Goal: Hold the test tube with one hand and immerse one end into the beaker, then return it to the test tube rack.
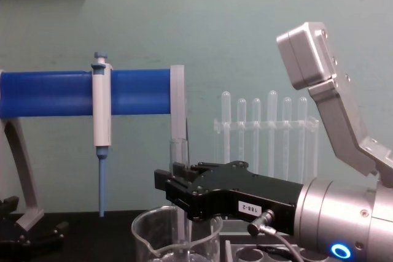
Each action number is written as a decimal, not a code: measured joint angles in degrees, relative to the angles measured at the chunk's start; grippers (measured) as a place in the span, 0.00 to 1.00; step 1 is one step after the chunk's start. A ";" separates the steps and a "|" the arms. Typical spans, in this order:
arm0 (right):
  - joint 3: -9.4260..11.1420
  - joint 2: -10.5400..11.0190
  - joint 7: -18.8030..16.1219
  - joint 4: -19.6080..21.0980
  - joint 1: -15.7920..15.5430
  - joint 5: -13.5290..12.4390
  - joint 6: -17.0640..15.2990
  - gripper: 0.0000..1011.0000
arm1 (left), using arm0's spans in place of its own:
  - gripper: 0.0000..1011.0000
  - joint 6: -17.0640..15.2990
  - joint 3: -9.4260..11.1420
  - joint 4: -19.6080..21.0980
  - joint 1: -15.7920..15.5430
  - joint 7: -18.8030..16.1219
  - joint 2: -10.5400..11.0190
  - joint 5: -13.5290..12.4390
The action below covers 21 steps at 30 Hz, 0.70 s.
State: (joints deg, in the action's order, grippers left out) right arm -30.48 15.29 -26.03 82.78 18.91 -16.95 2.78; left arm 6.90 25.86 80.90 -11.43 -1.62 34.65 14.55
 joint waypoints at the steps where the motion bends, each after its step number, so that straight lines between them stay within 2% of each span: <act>1: 0.00 0.00 0.00 0.00 0.00 0.00 0.00 0.22 | 0.99 0.00 0.00 0.00 0.00 0.00 0.00 0.00; 21: 0.00 0.00 0.00 0.00 0.00 0.00 0.00 0.22 | 0.99 0.00 0.00 0.00 -0.01 0.00 0.00 0.00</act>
State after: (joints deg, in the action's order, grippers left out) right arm -30.48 15.29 -26.03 82.78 18.91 -16.95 2.78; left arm 6.90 25.86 80.90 -11.44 -1.62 34.65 14.55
